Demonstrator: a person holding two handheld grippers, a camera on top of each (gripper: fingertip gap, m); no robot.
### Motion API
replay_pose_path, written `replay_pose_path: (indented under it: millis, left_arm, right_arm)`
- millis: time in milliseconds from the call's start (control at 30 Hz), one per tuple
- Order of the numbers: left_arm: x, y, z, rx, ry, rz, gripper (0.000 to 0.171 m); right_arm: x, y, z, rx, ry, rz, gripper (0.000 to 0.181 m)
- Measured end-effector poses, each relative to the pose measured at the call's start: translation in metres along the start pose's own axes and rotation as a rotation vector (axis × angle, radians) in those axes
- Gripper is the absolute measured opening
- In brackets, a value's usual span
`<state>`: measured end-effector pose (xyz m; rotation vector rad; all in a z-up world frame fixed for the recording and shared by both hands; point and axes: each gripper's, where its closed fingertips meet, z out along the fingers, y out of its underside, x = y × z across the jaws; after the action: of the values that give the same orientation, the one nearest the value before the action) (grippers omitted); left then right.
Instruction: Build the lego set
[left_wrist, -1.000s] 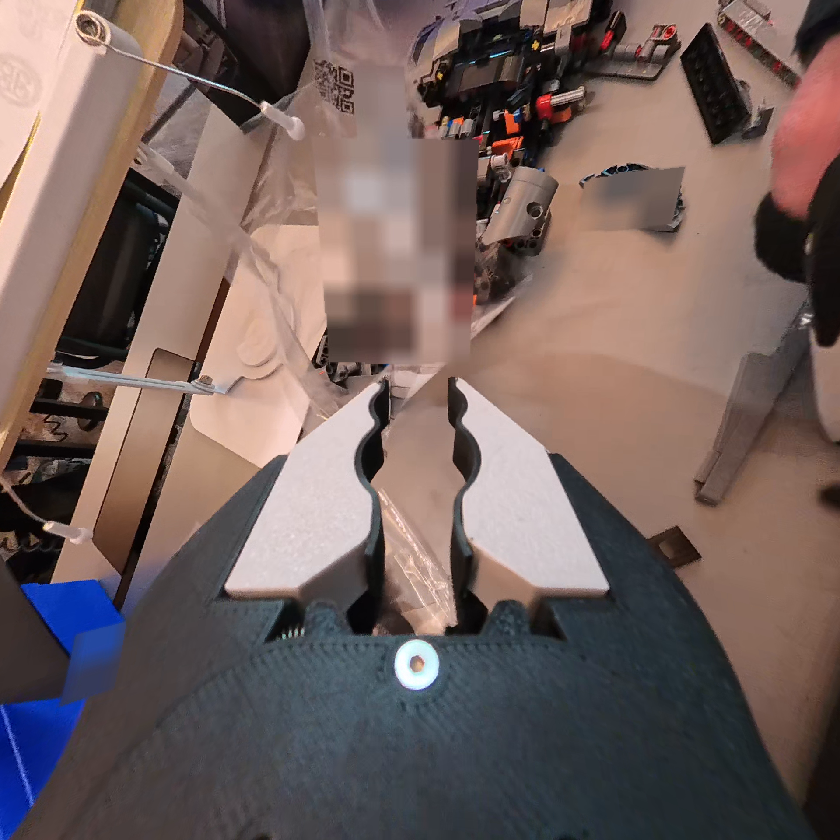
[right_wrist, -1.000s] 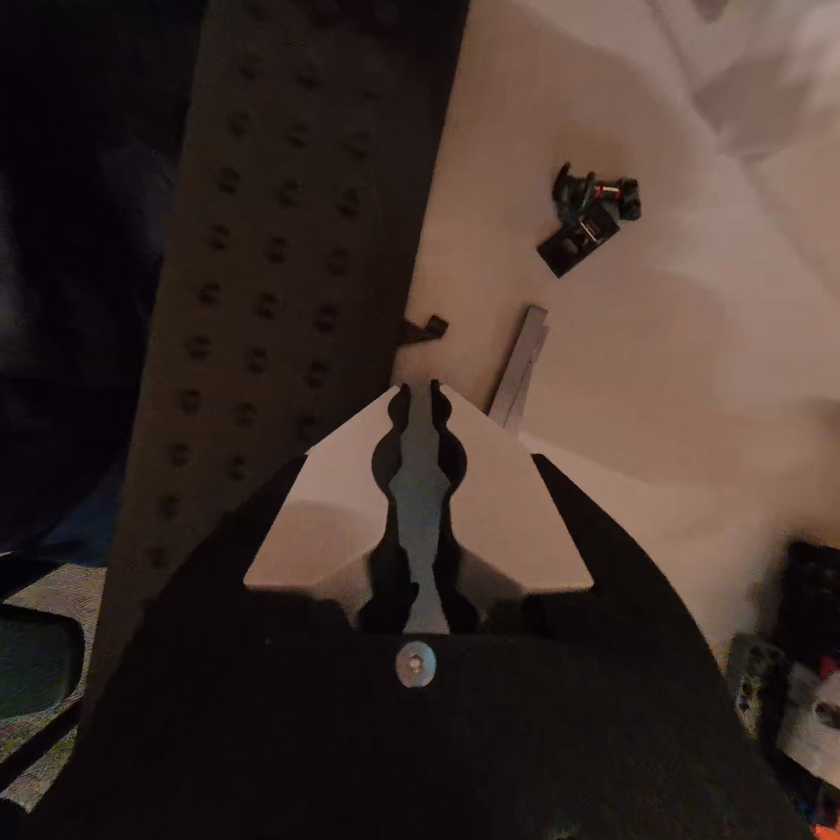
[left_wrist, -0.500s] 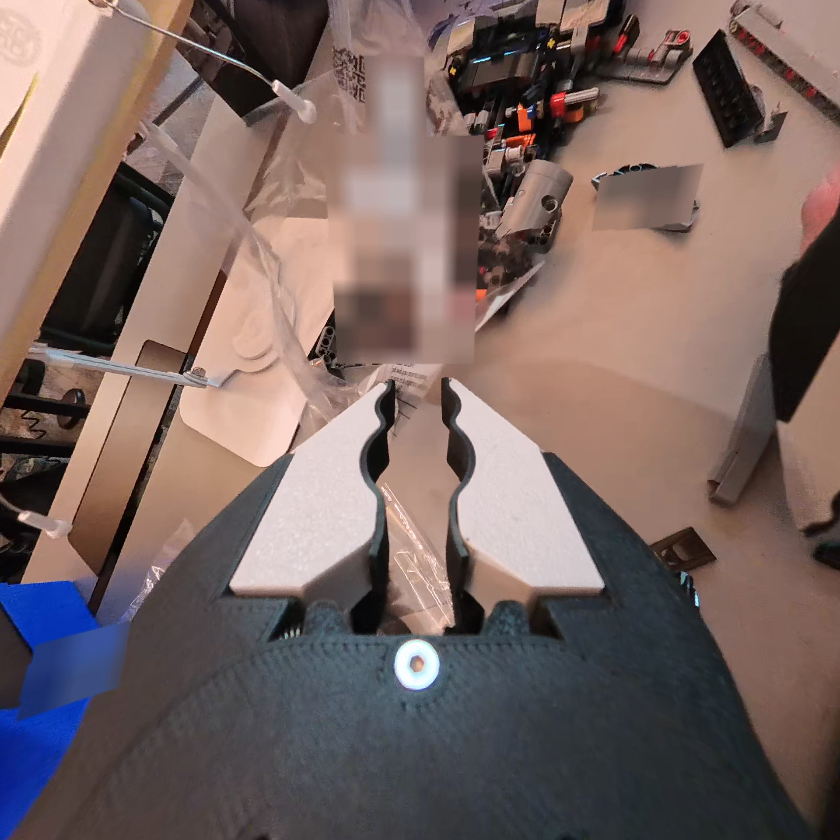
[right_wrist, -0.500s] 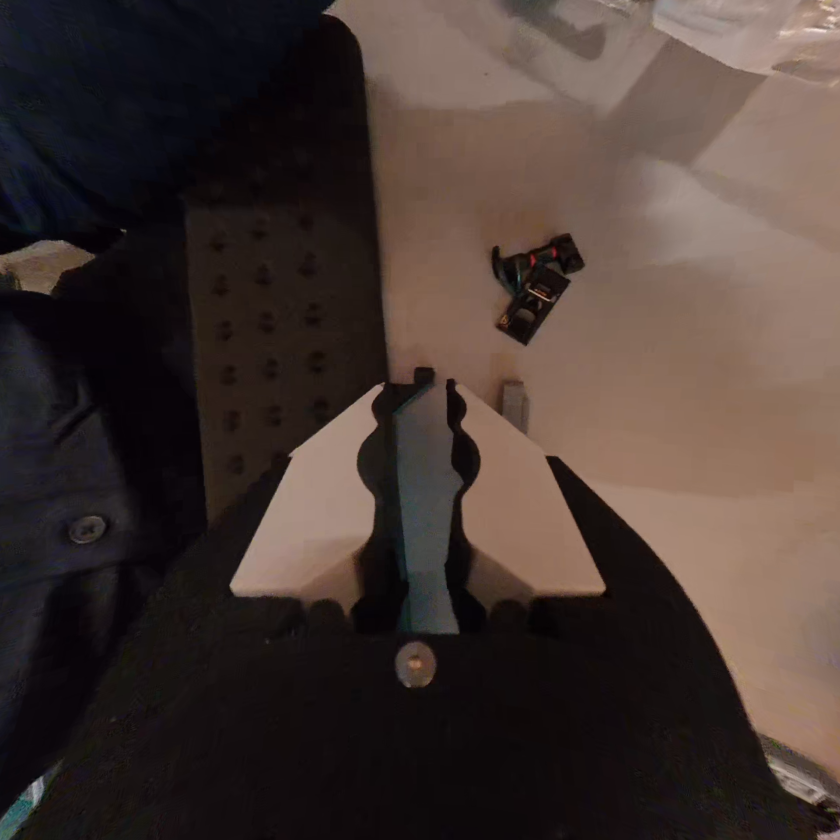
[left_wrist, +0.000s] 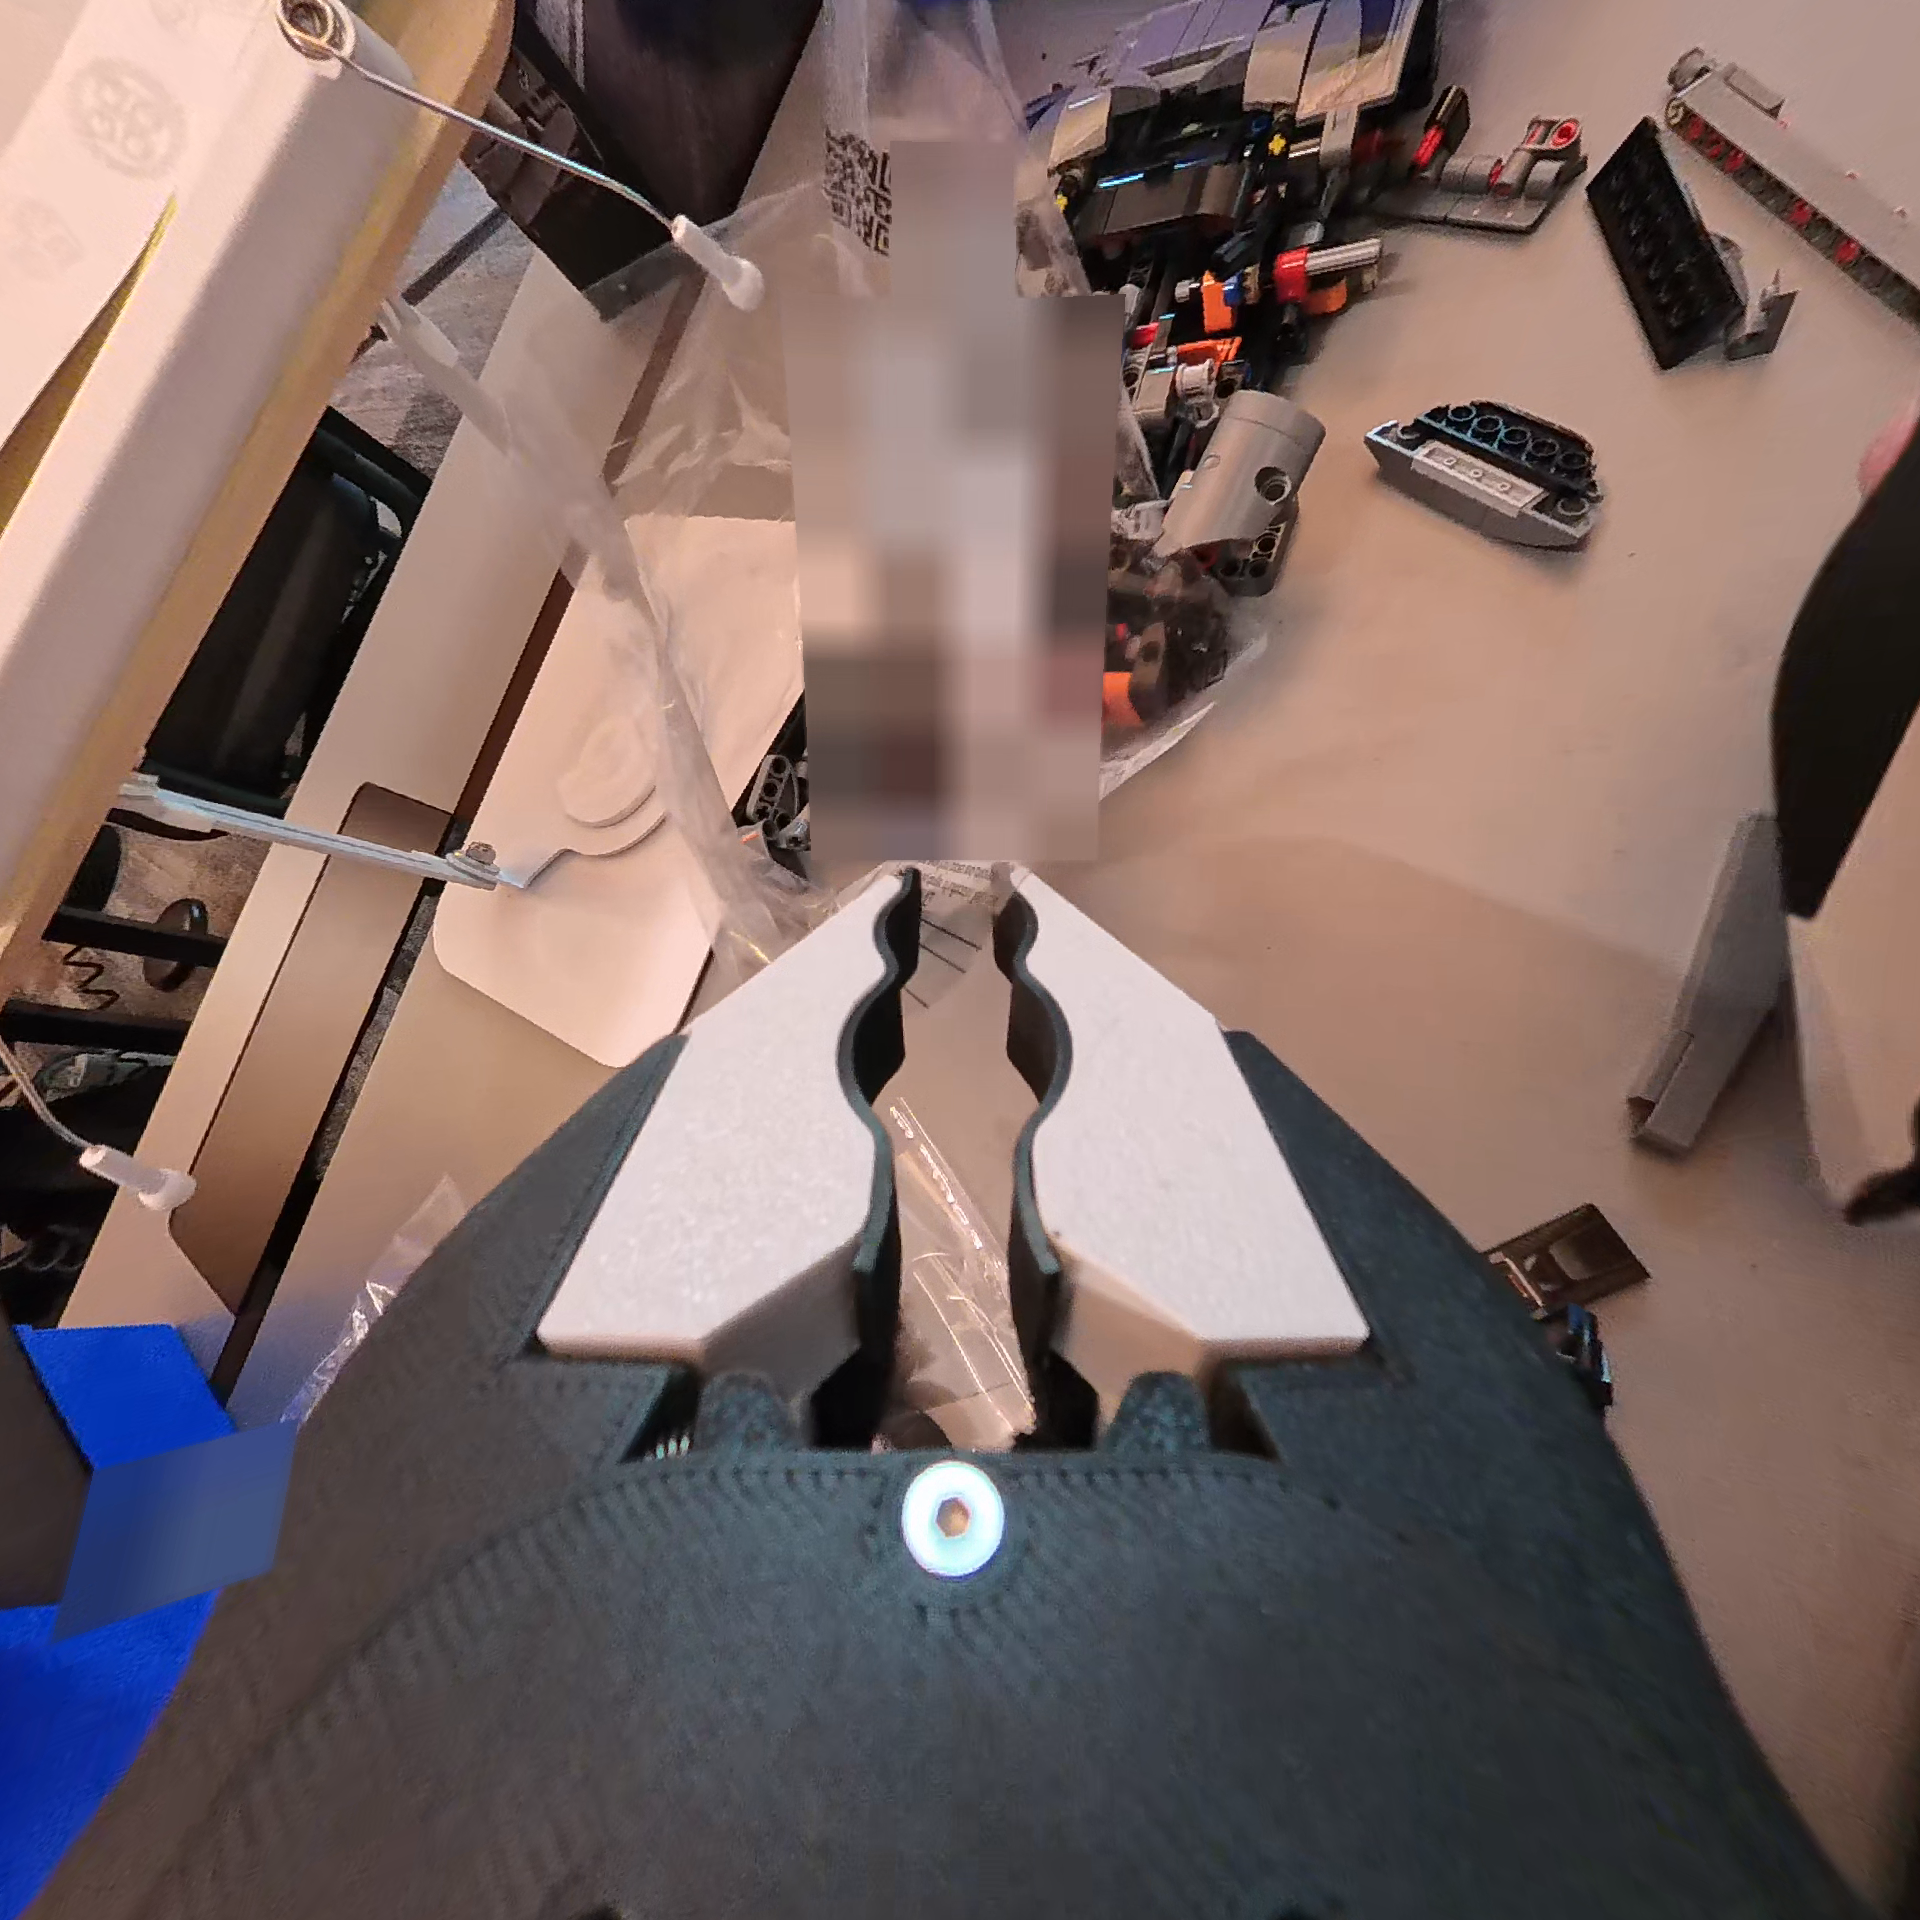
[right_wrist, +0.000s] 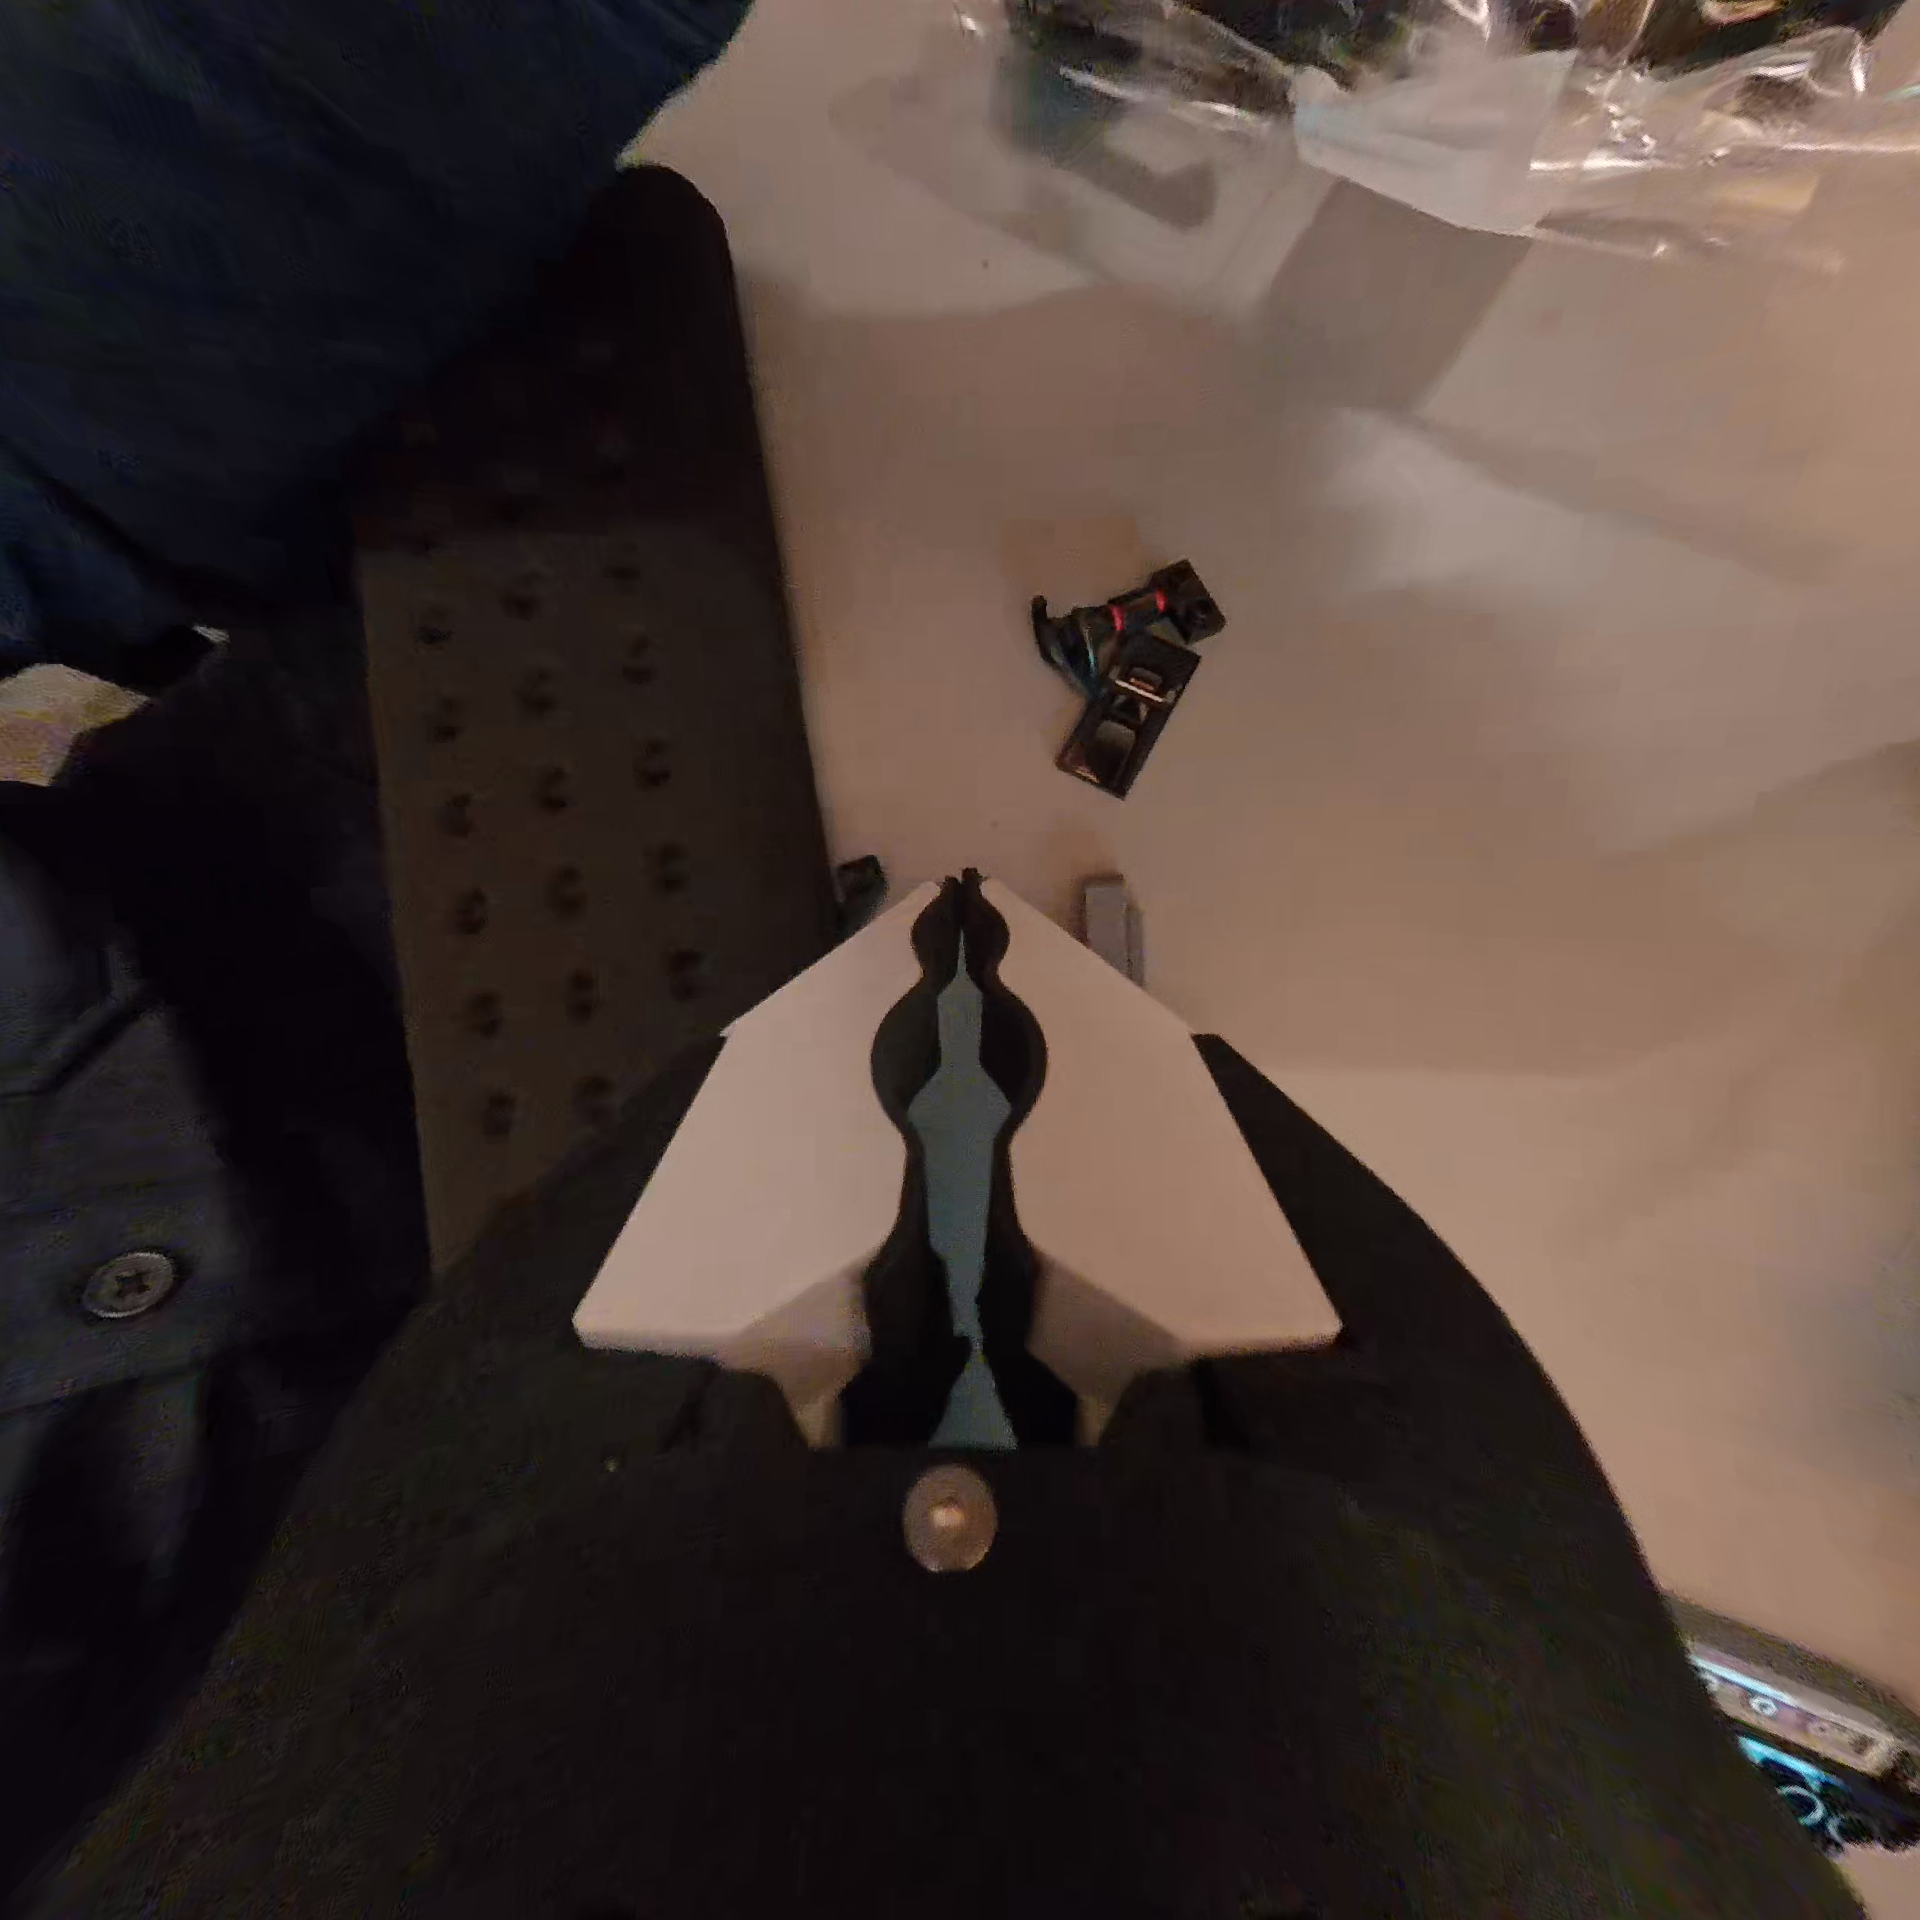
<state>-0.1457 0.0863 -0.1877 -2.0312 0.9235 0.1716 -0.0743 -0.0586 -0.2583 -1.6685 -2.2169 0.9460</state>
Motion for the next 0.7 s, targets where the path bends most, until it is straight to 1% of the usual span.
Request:
replay_pose_path:
  millis: [33,67,100,167,300,333,367,433,500,533,567,600,633,667,700]
  left_arm:
    - [0.000,0.000,0.000,-0.001,0.002,0.000,0.010]
    - [0.001,0.000,0.001,-0.001,0.004,-0.001,0.010]
    - [0.001,0.000,0.001,-0.001,0.005,0.001,0.010]
    - [0.001,0.000,0.001,-0.003,0.005,0.004,0.010]
    - [0.001,0.000,0.000,0.000,0.007,0.005,0.010]
    - [0.001,0.000,0.000,0.002,0.008,0.004,0.010]
    - [0.001,0.000,0.000,0.004,0.010,0.003,0.010]
    - [0.002,0.000,0.000,0.003,0.009,0.006,0.010]
    - [0.002,0.000,0.000,0.003,0.009,0.007,0.010]
    - [0.001,0.000,0.000,0.003,0.008,0.006,0.010]
    - [0.001,0.000,0.000,0.003,0.007,0.006,0.010]
    - [0.001,0.000,-0.001,0.005,0.008,0.004,0.010]
    - [0.001,0.000,-0.001,0.006,0.009,0.003,0.010]
    - [0.001,0.000,-0.001,0.007,0.010,0.003,0.010]
    - [0.001,0.000,0.000,0.007,0.012,0.003,0.010]
  right_arm:
    - [-0.004,-0.002,0.000,0.003,-0.028,0.012,0.004]
    - [-0.006,-0.002,0.001,-0.010,-0.043,0.017,0.013]
    - [-0.008,0.000,0.005,-0.030,-0.046,0.010,0.017]
    - [-0.010,0.005,0.013,-0.066,-0.038,-0.010,0.019]
    - [-0.015,0.005,0.015,-0.073,-0.057,-0.033,0.003]
    - [-0.011,0.008,0.015,-0.097,-0.021,-0.051,0.005]
    - [-0.004,0.011,0.015,-0.120,0.029,-0.080,0.000]
    - [0.003,0.009,0.015,-0.107,0.068,-0.107,0.000]
    - [0.019,0.009,0.011,-0.112,0.146,-0.112,0.000]
    - [0.019,0.010,0.010,-0.117,0.130,-0.114,0.000]
    - [0.010,0.007,0.009,-0.099,0.059,-0.096,0.003]
    - [-0.001,0.004,0.009,-0.074,-0.031,-0.069,0.016]
    - [-0.010,0.005,0.008,-0.073,-0.100,-0.049,0.022]
    - [-0.010,0.007,0.009,-0.090,-0.103,-0.048,0.018]
    - [-0.007,0.009,0.011,-0.111,-0.082,-0.060,0.021]
